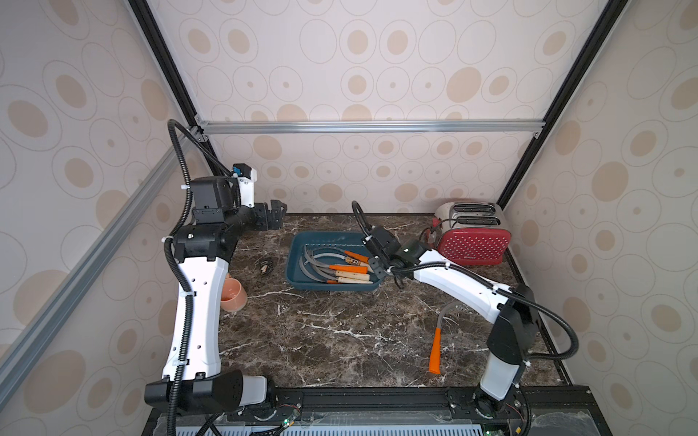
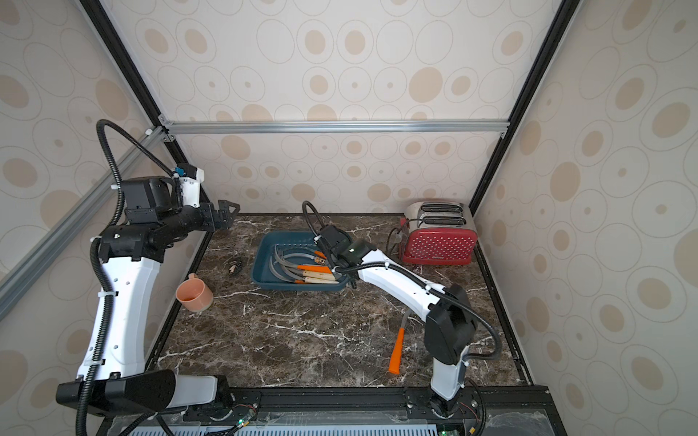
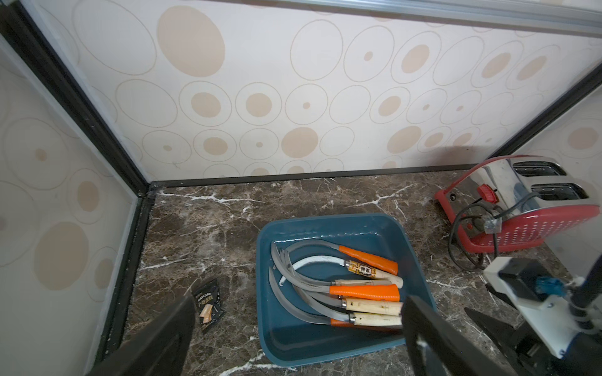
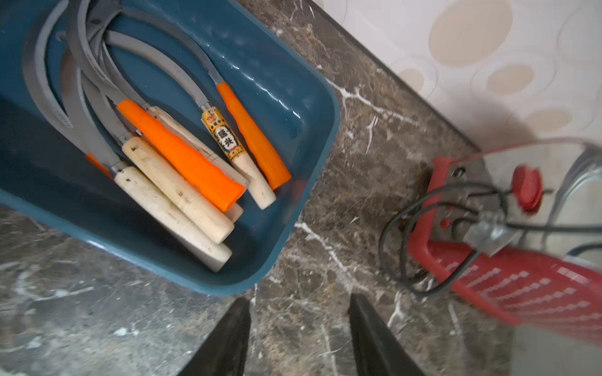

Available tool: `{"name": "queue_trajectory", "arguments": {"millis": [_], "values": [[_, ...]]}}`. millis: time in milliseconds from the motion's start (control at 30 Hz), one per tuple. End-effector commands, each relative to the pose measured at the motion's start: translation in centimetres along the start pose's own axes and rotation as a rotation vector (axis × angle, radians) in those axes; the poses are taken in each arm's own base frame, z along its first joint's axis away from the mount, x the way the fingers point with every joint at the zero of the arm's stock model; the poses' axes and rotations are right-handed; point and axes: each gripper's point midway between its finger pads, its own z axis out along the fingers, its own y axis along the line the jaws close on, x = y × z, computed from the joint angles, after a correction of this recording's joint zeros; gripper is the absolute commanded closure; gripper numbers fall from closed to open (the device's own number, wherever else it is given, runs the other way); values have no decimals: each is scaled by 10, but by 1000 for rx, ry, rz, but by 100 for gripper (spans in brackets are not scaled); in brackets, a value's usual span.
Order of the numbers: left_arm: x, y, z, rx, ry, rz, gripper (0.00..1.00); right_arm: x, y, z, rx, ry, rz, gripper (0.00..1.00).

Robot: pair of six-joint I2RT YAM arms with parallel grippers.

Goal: Put small sickles into storage boxes
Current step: Place the sickle in the storage box.

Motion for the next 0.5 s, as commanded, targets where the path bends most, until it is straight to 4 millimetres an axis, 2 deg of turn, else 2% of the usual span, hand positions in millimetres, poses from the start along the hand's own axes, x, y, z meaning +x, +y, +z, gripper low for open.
{"name": "queue_trajectory", "arguments": {"millis": [0, 67, 167, 200, 233, 300, 367, 467], "values": [[14, -13, 7, 90, 32, -34, 1, 40, 7, -7, -87, 88, 198, 48], [23, -15, 10, 97, 55, -26, 1, 52, -3, -21, -77, 103, 229, 48], [27, -18, 7, 93, 58, -1, 1, 59, -22, -52, -57, 89, 295, 47], [27, -19, 6, 95, 56, 6, 1, 69, -33, -58, -36, 101, 378, 15], [27, -21, 6, 100, 57, 9, 1, 80, -39, -57, -39, 110, 457, 0], [28, -25, 8, 108, 61, 19, 1, 104, -38, -44, -154, 114, 591, 0], [30, -28, 11, 111, 70, 33, 1, 122, -44, -38, -170, 104, 663, 0], [34, -31, 21, 118, 95, 49, 1, 138, -51, -37, -163, 128, 706, 0]]}}
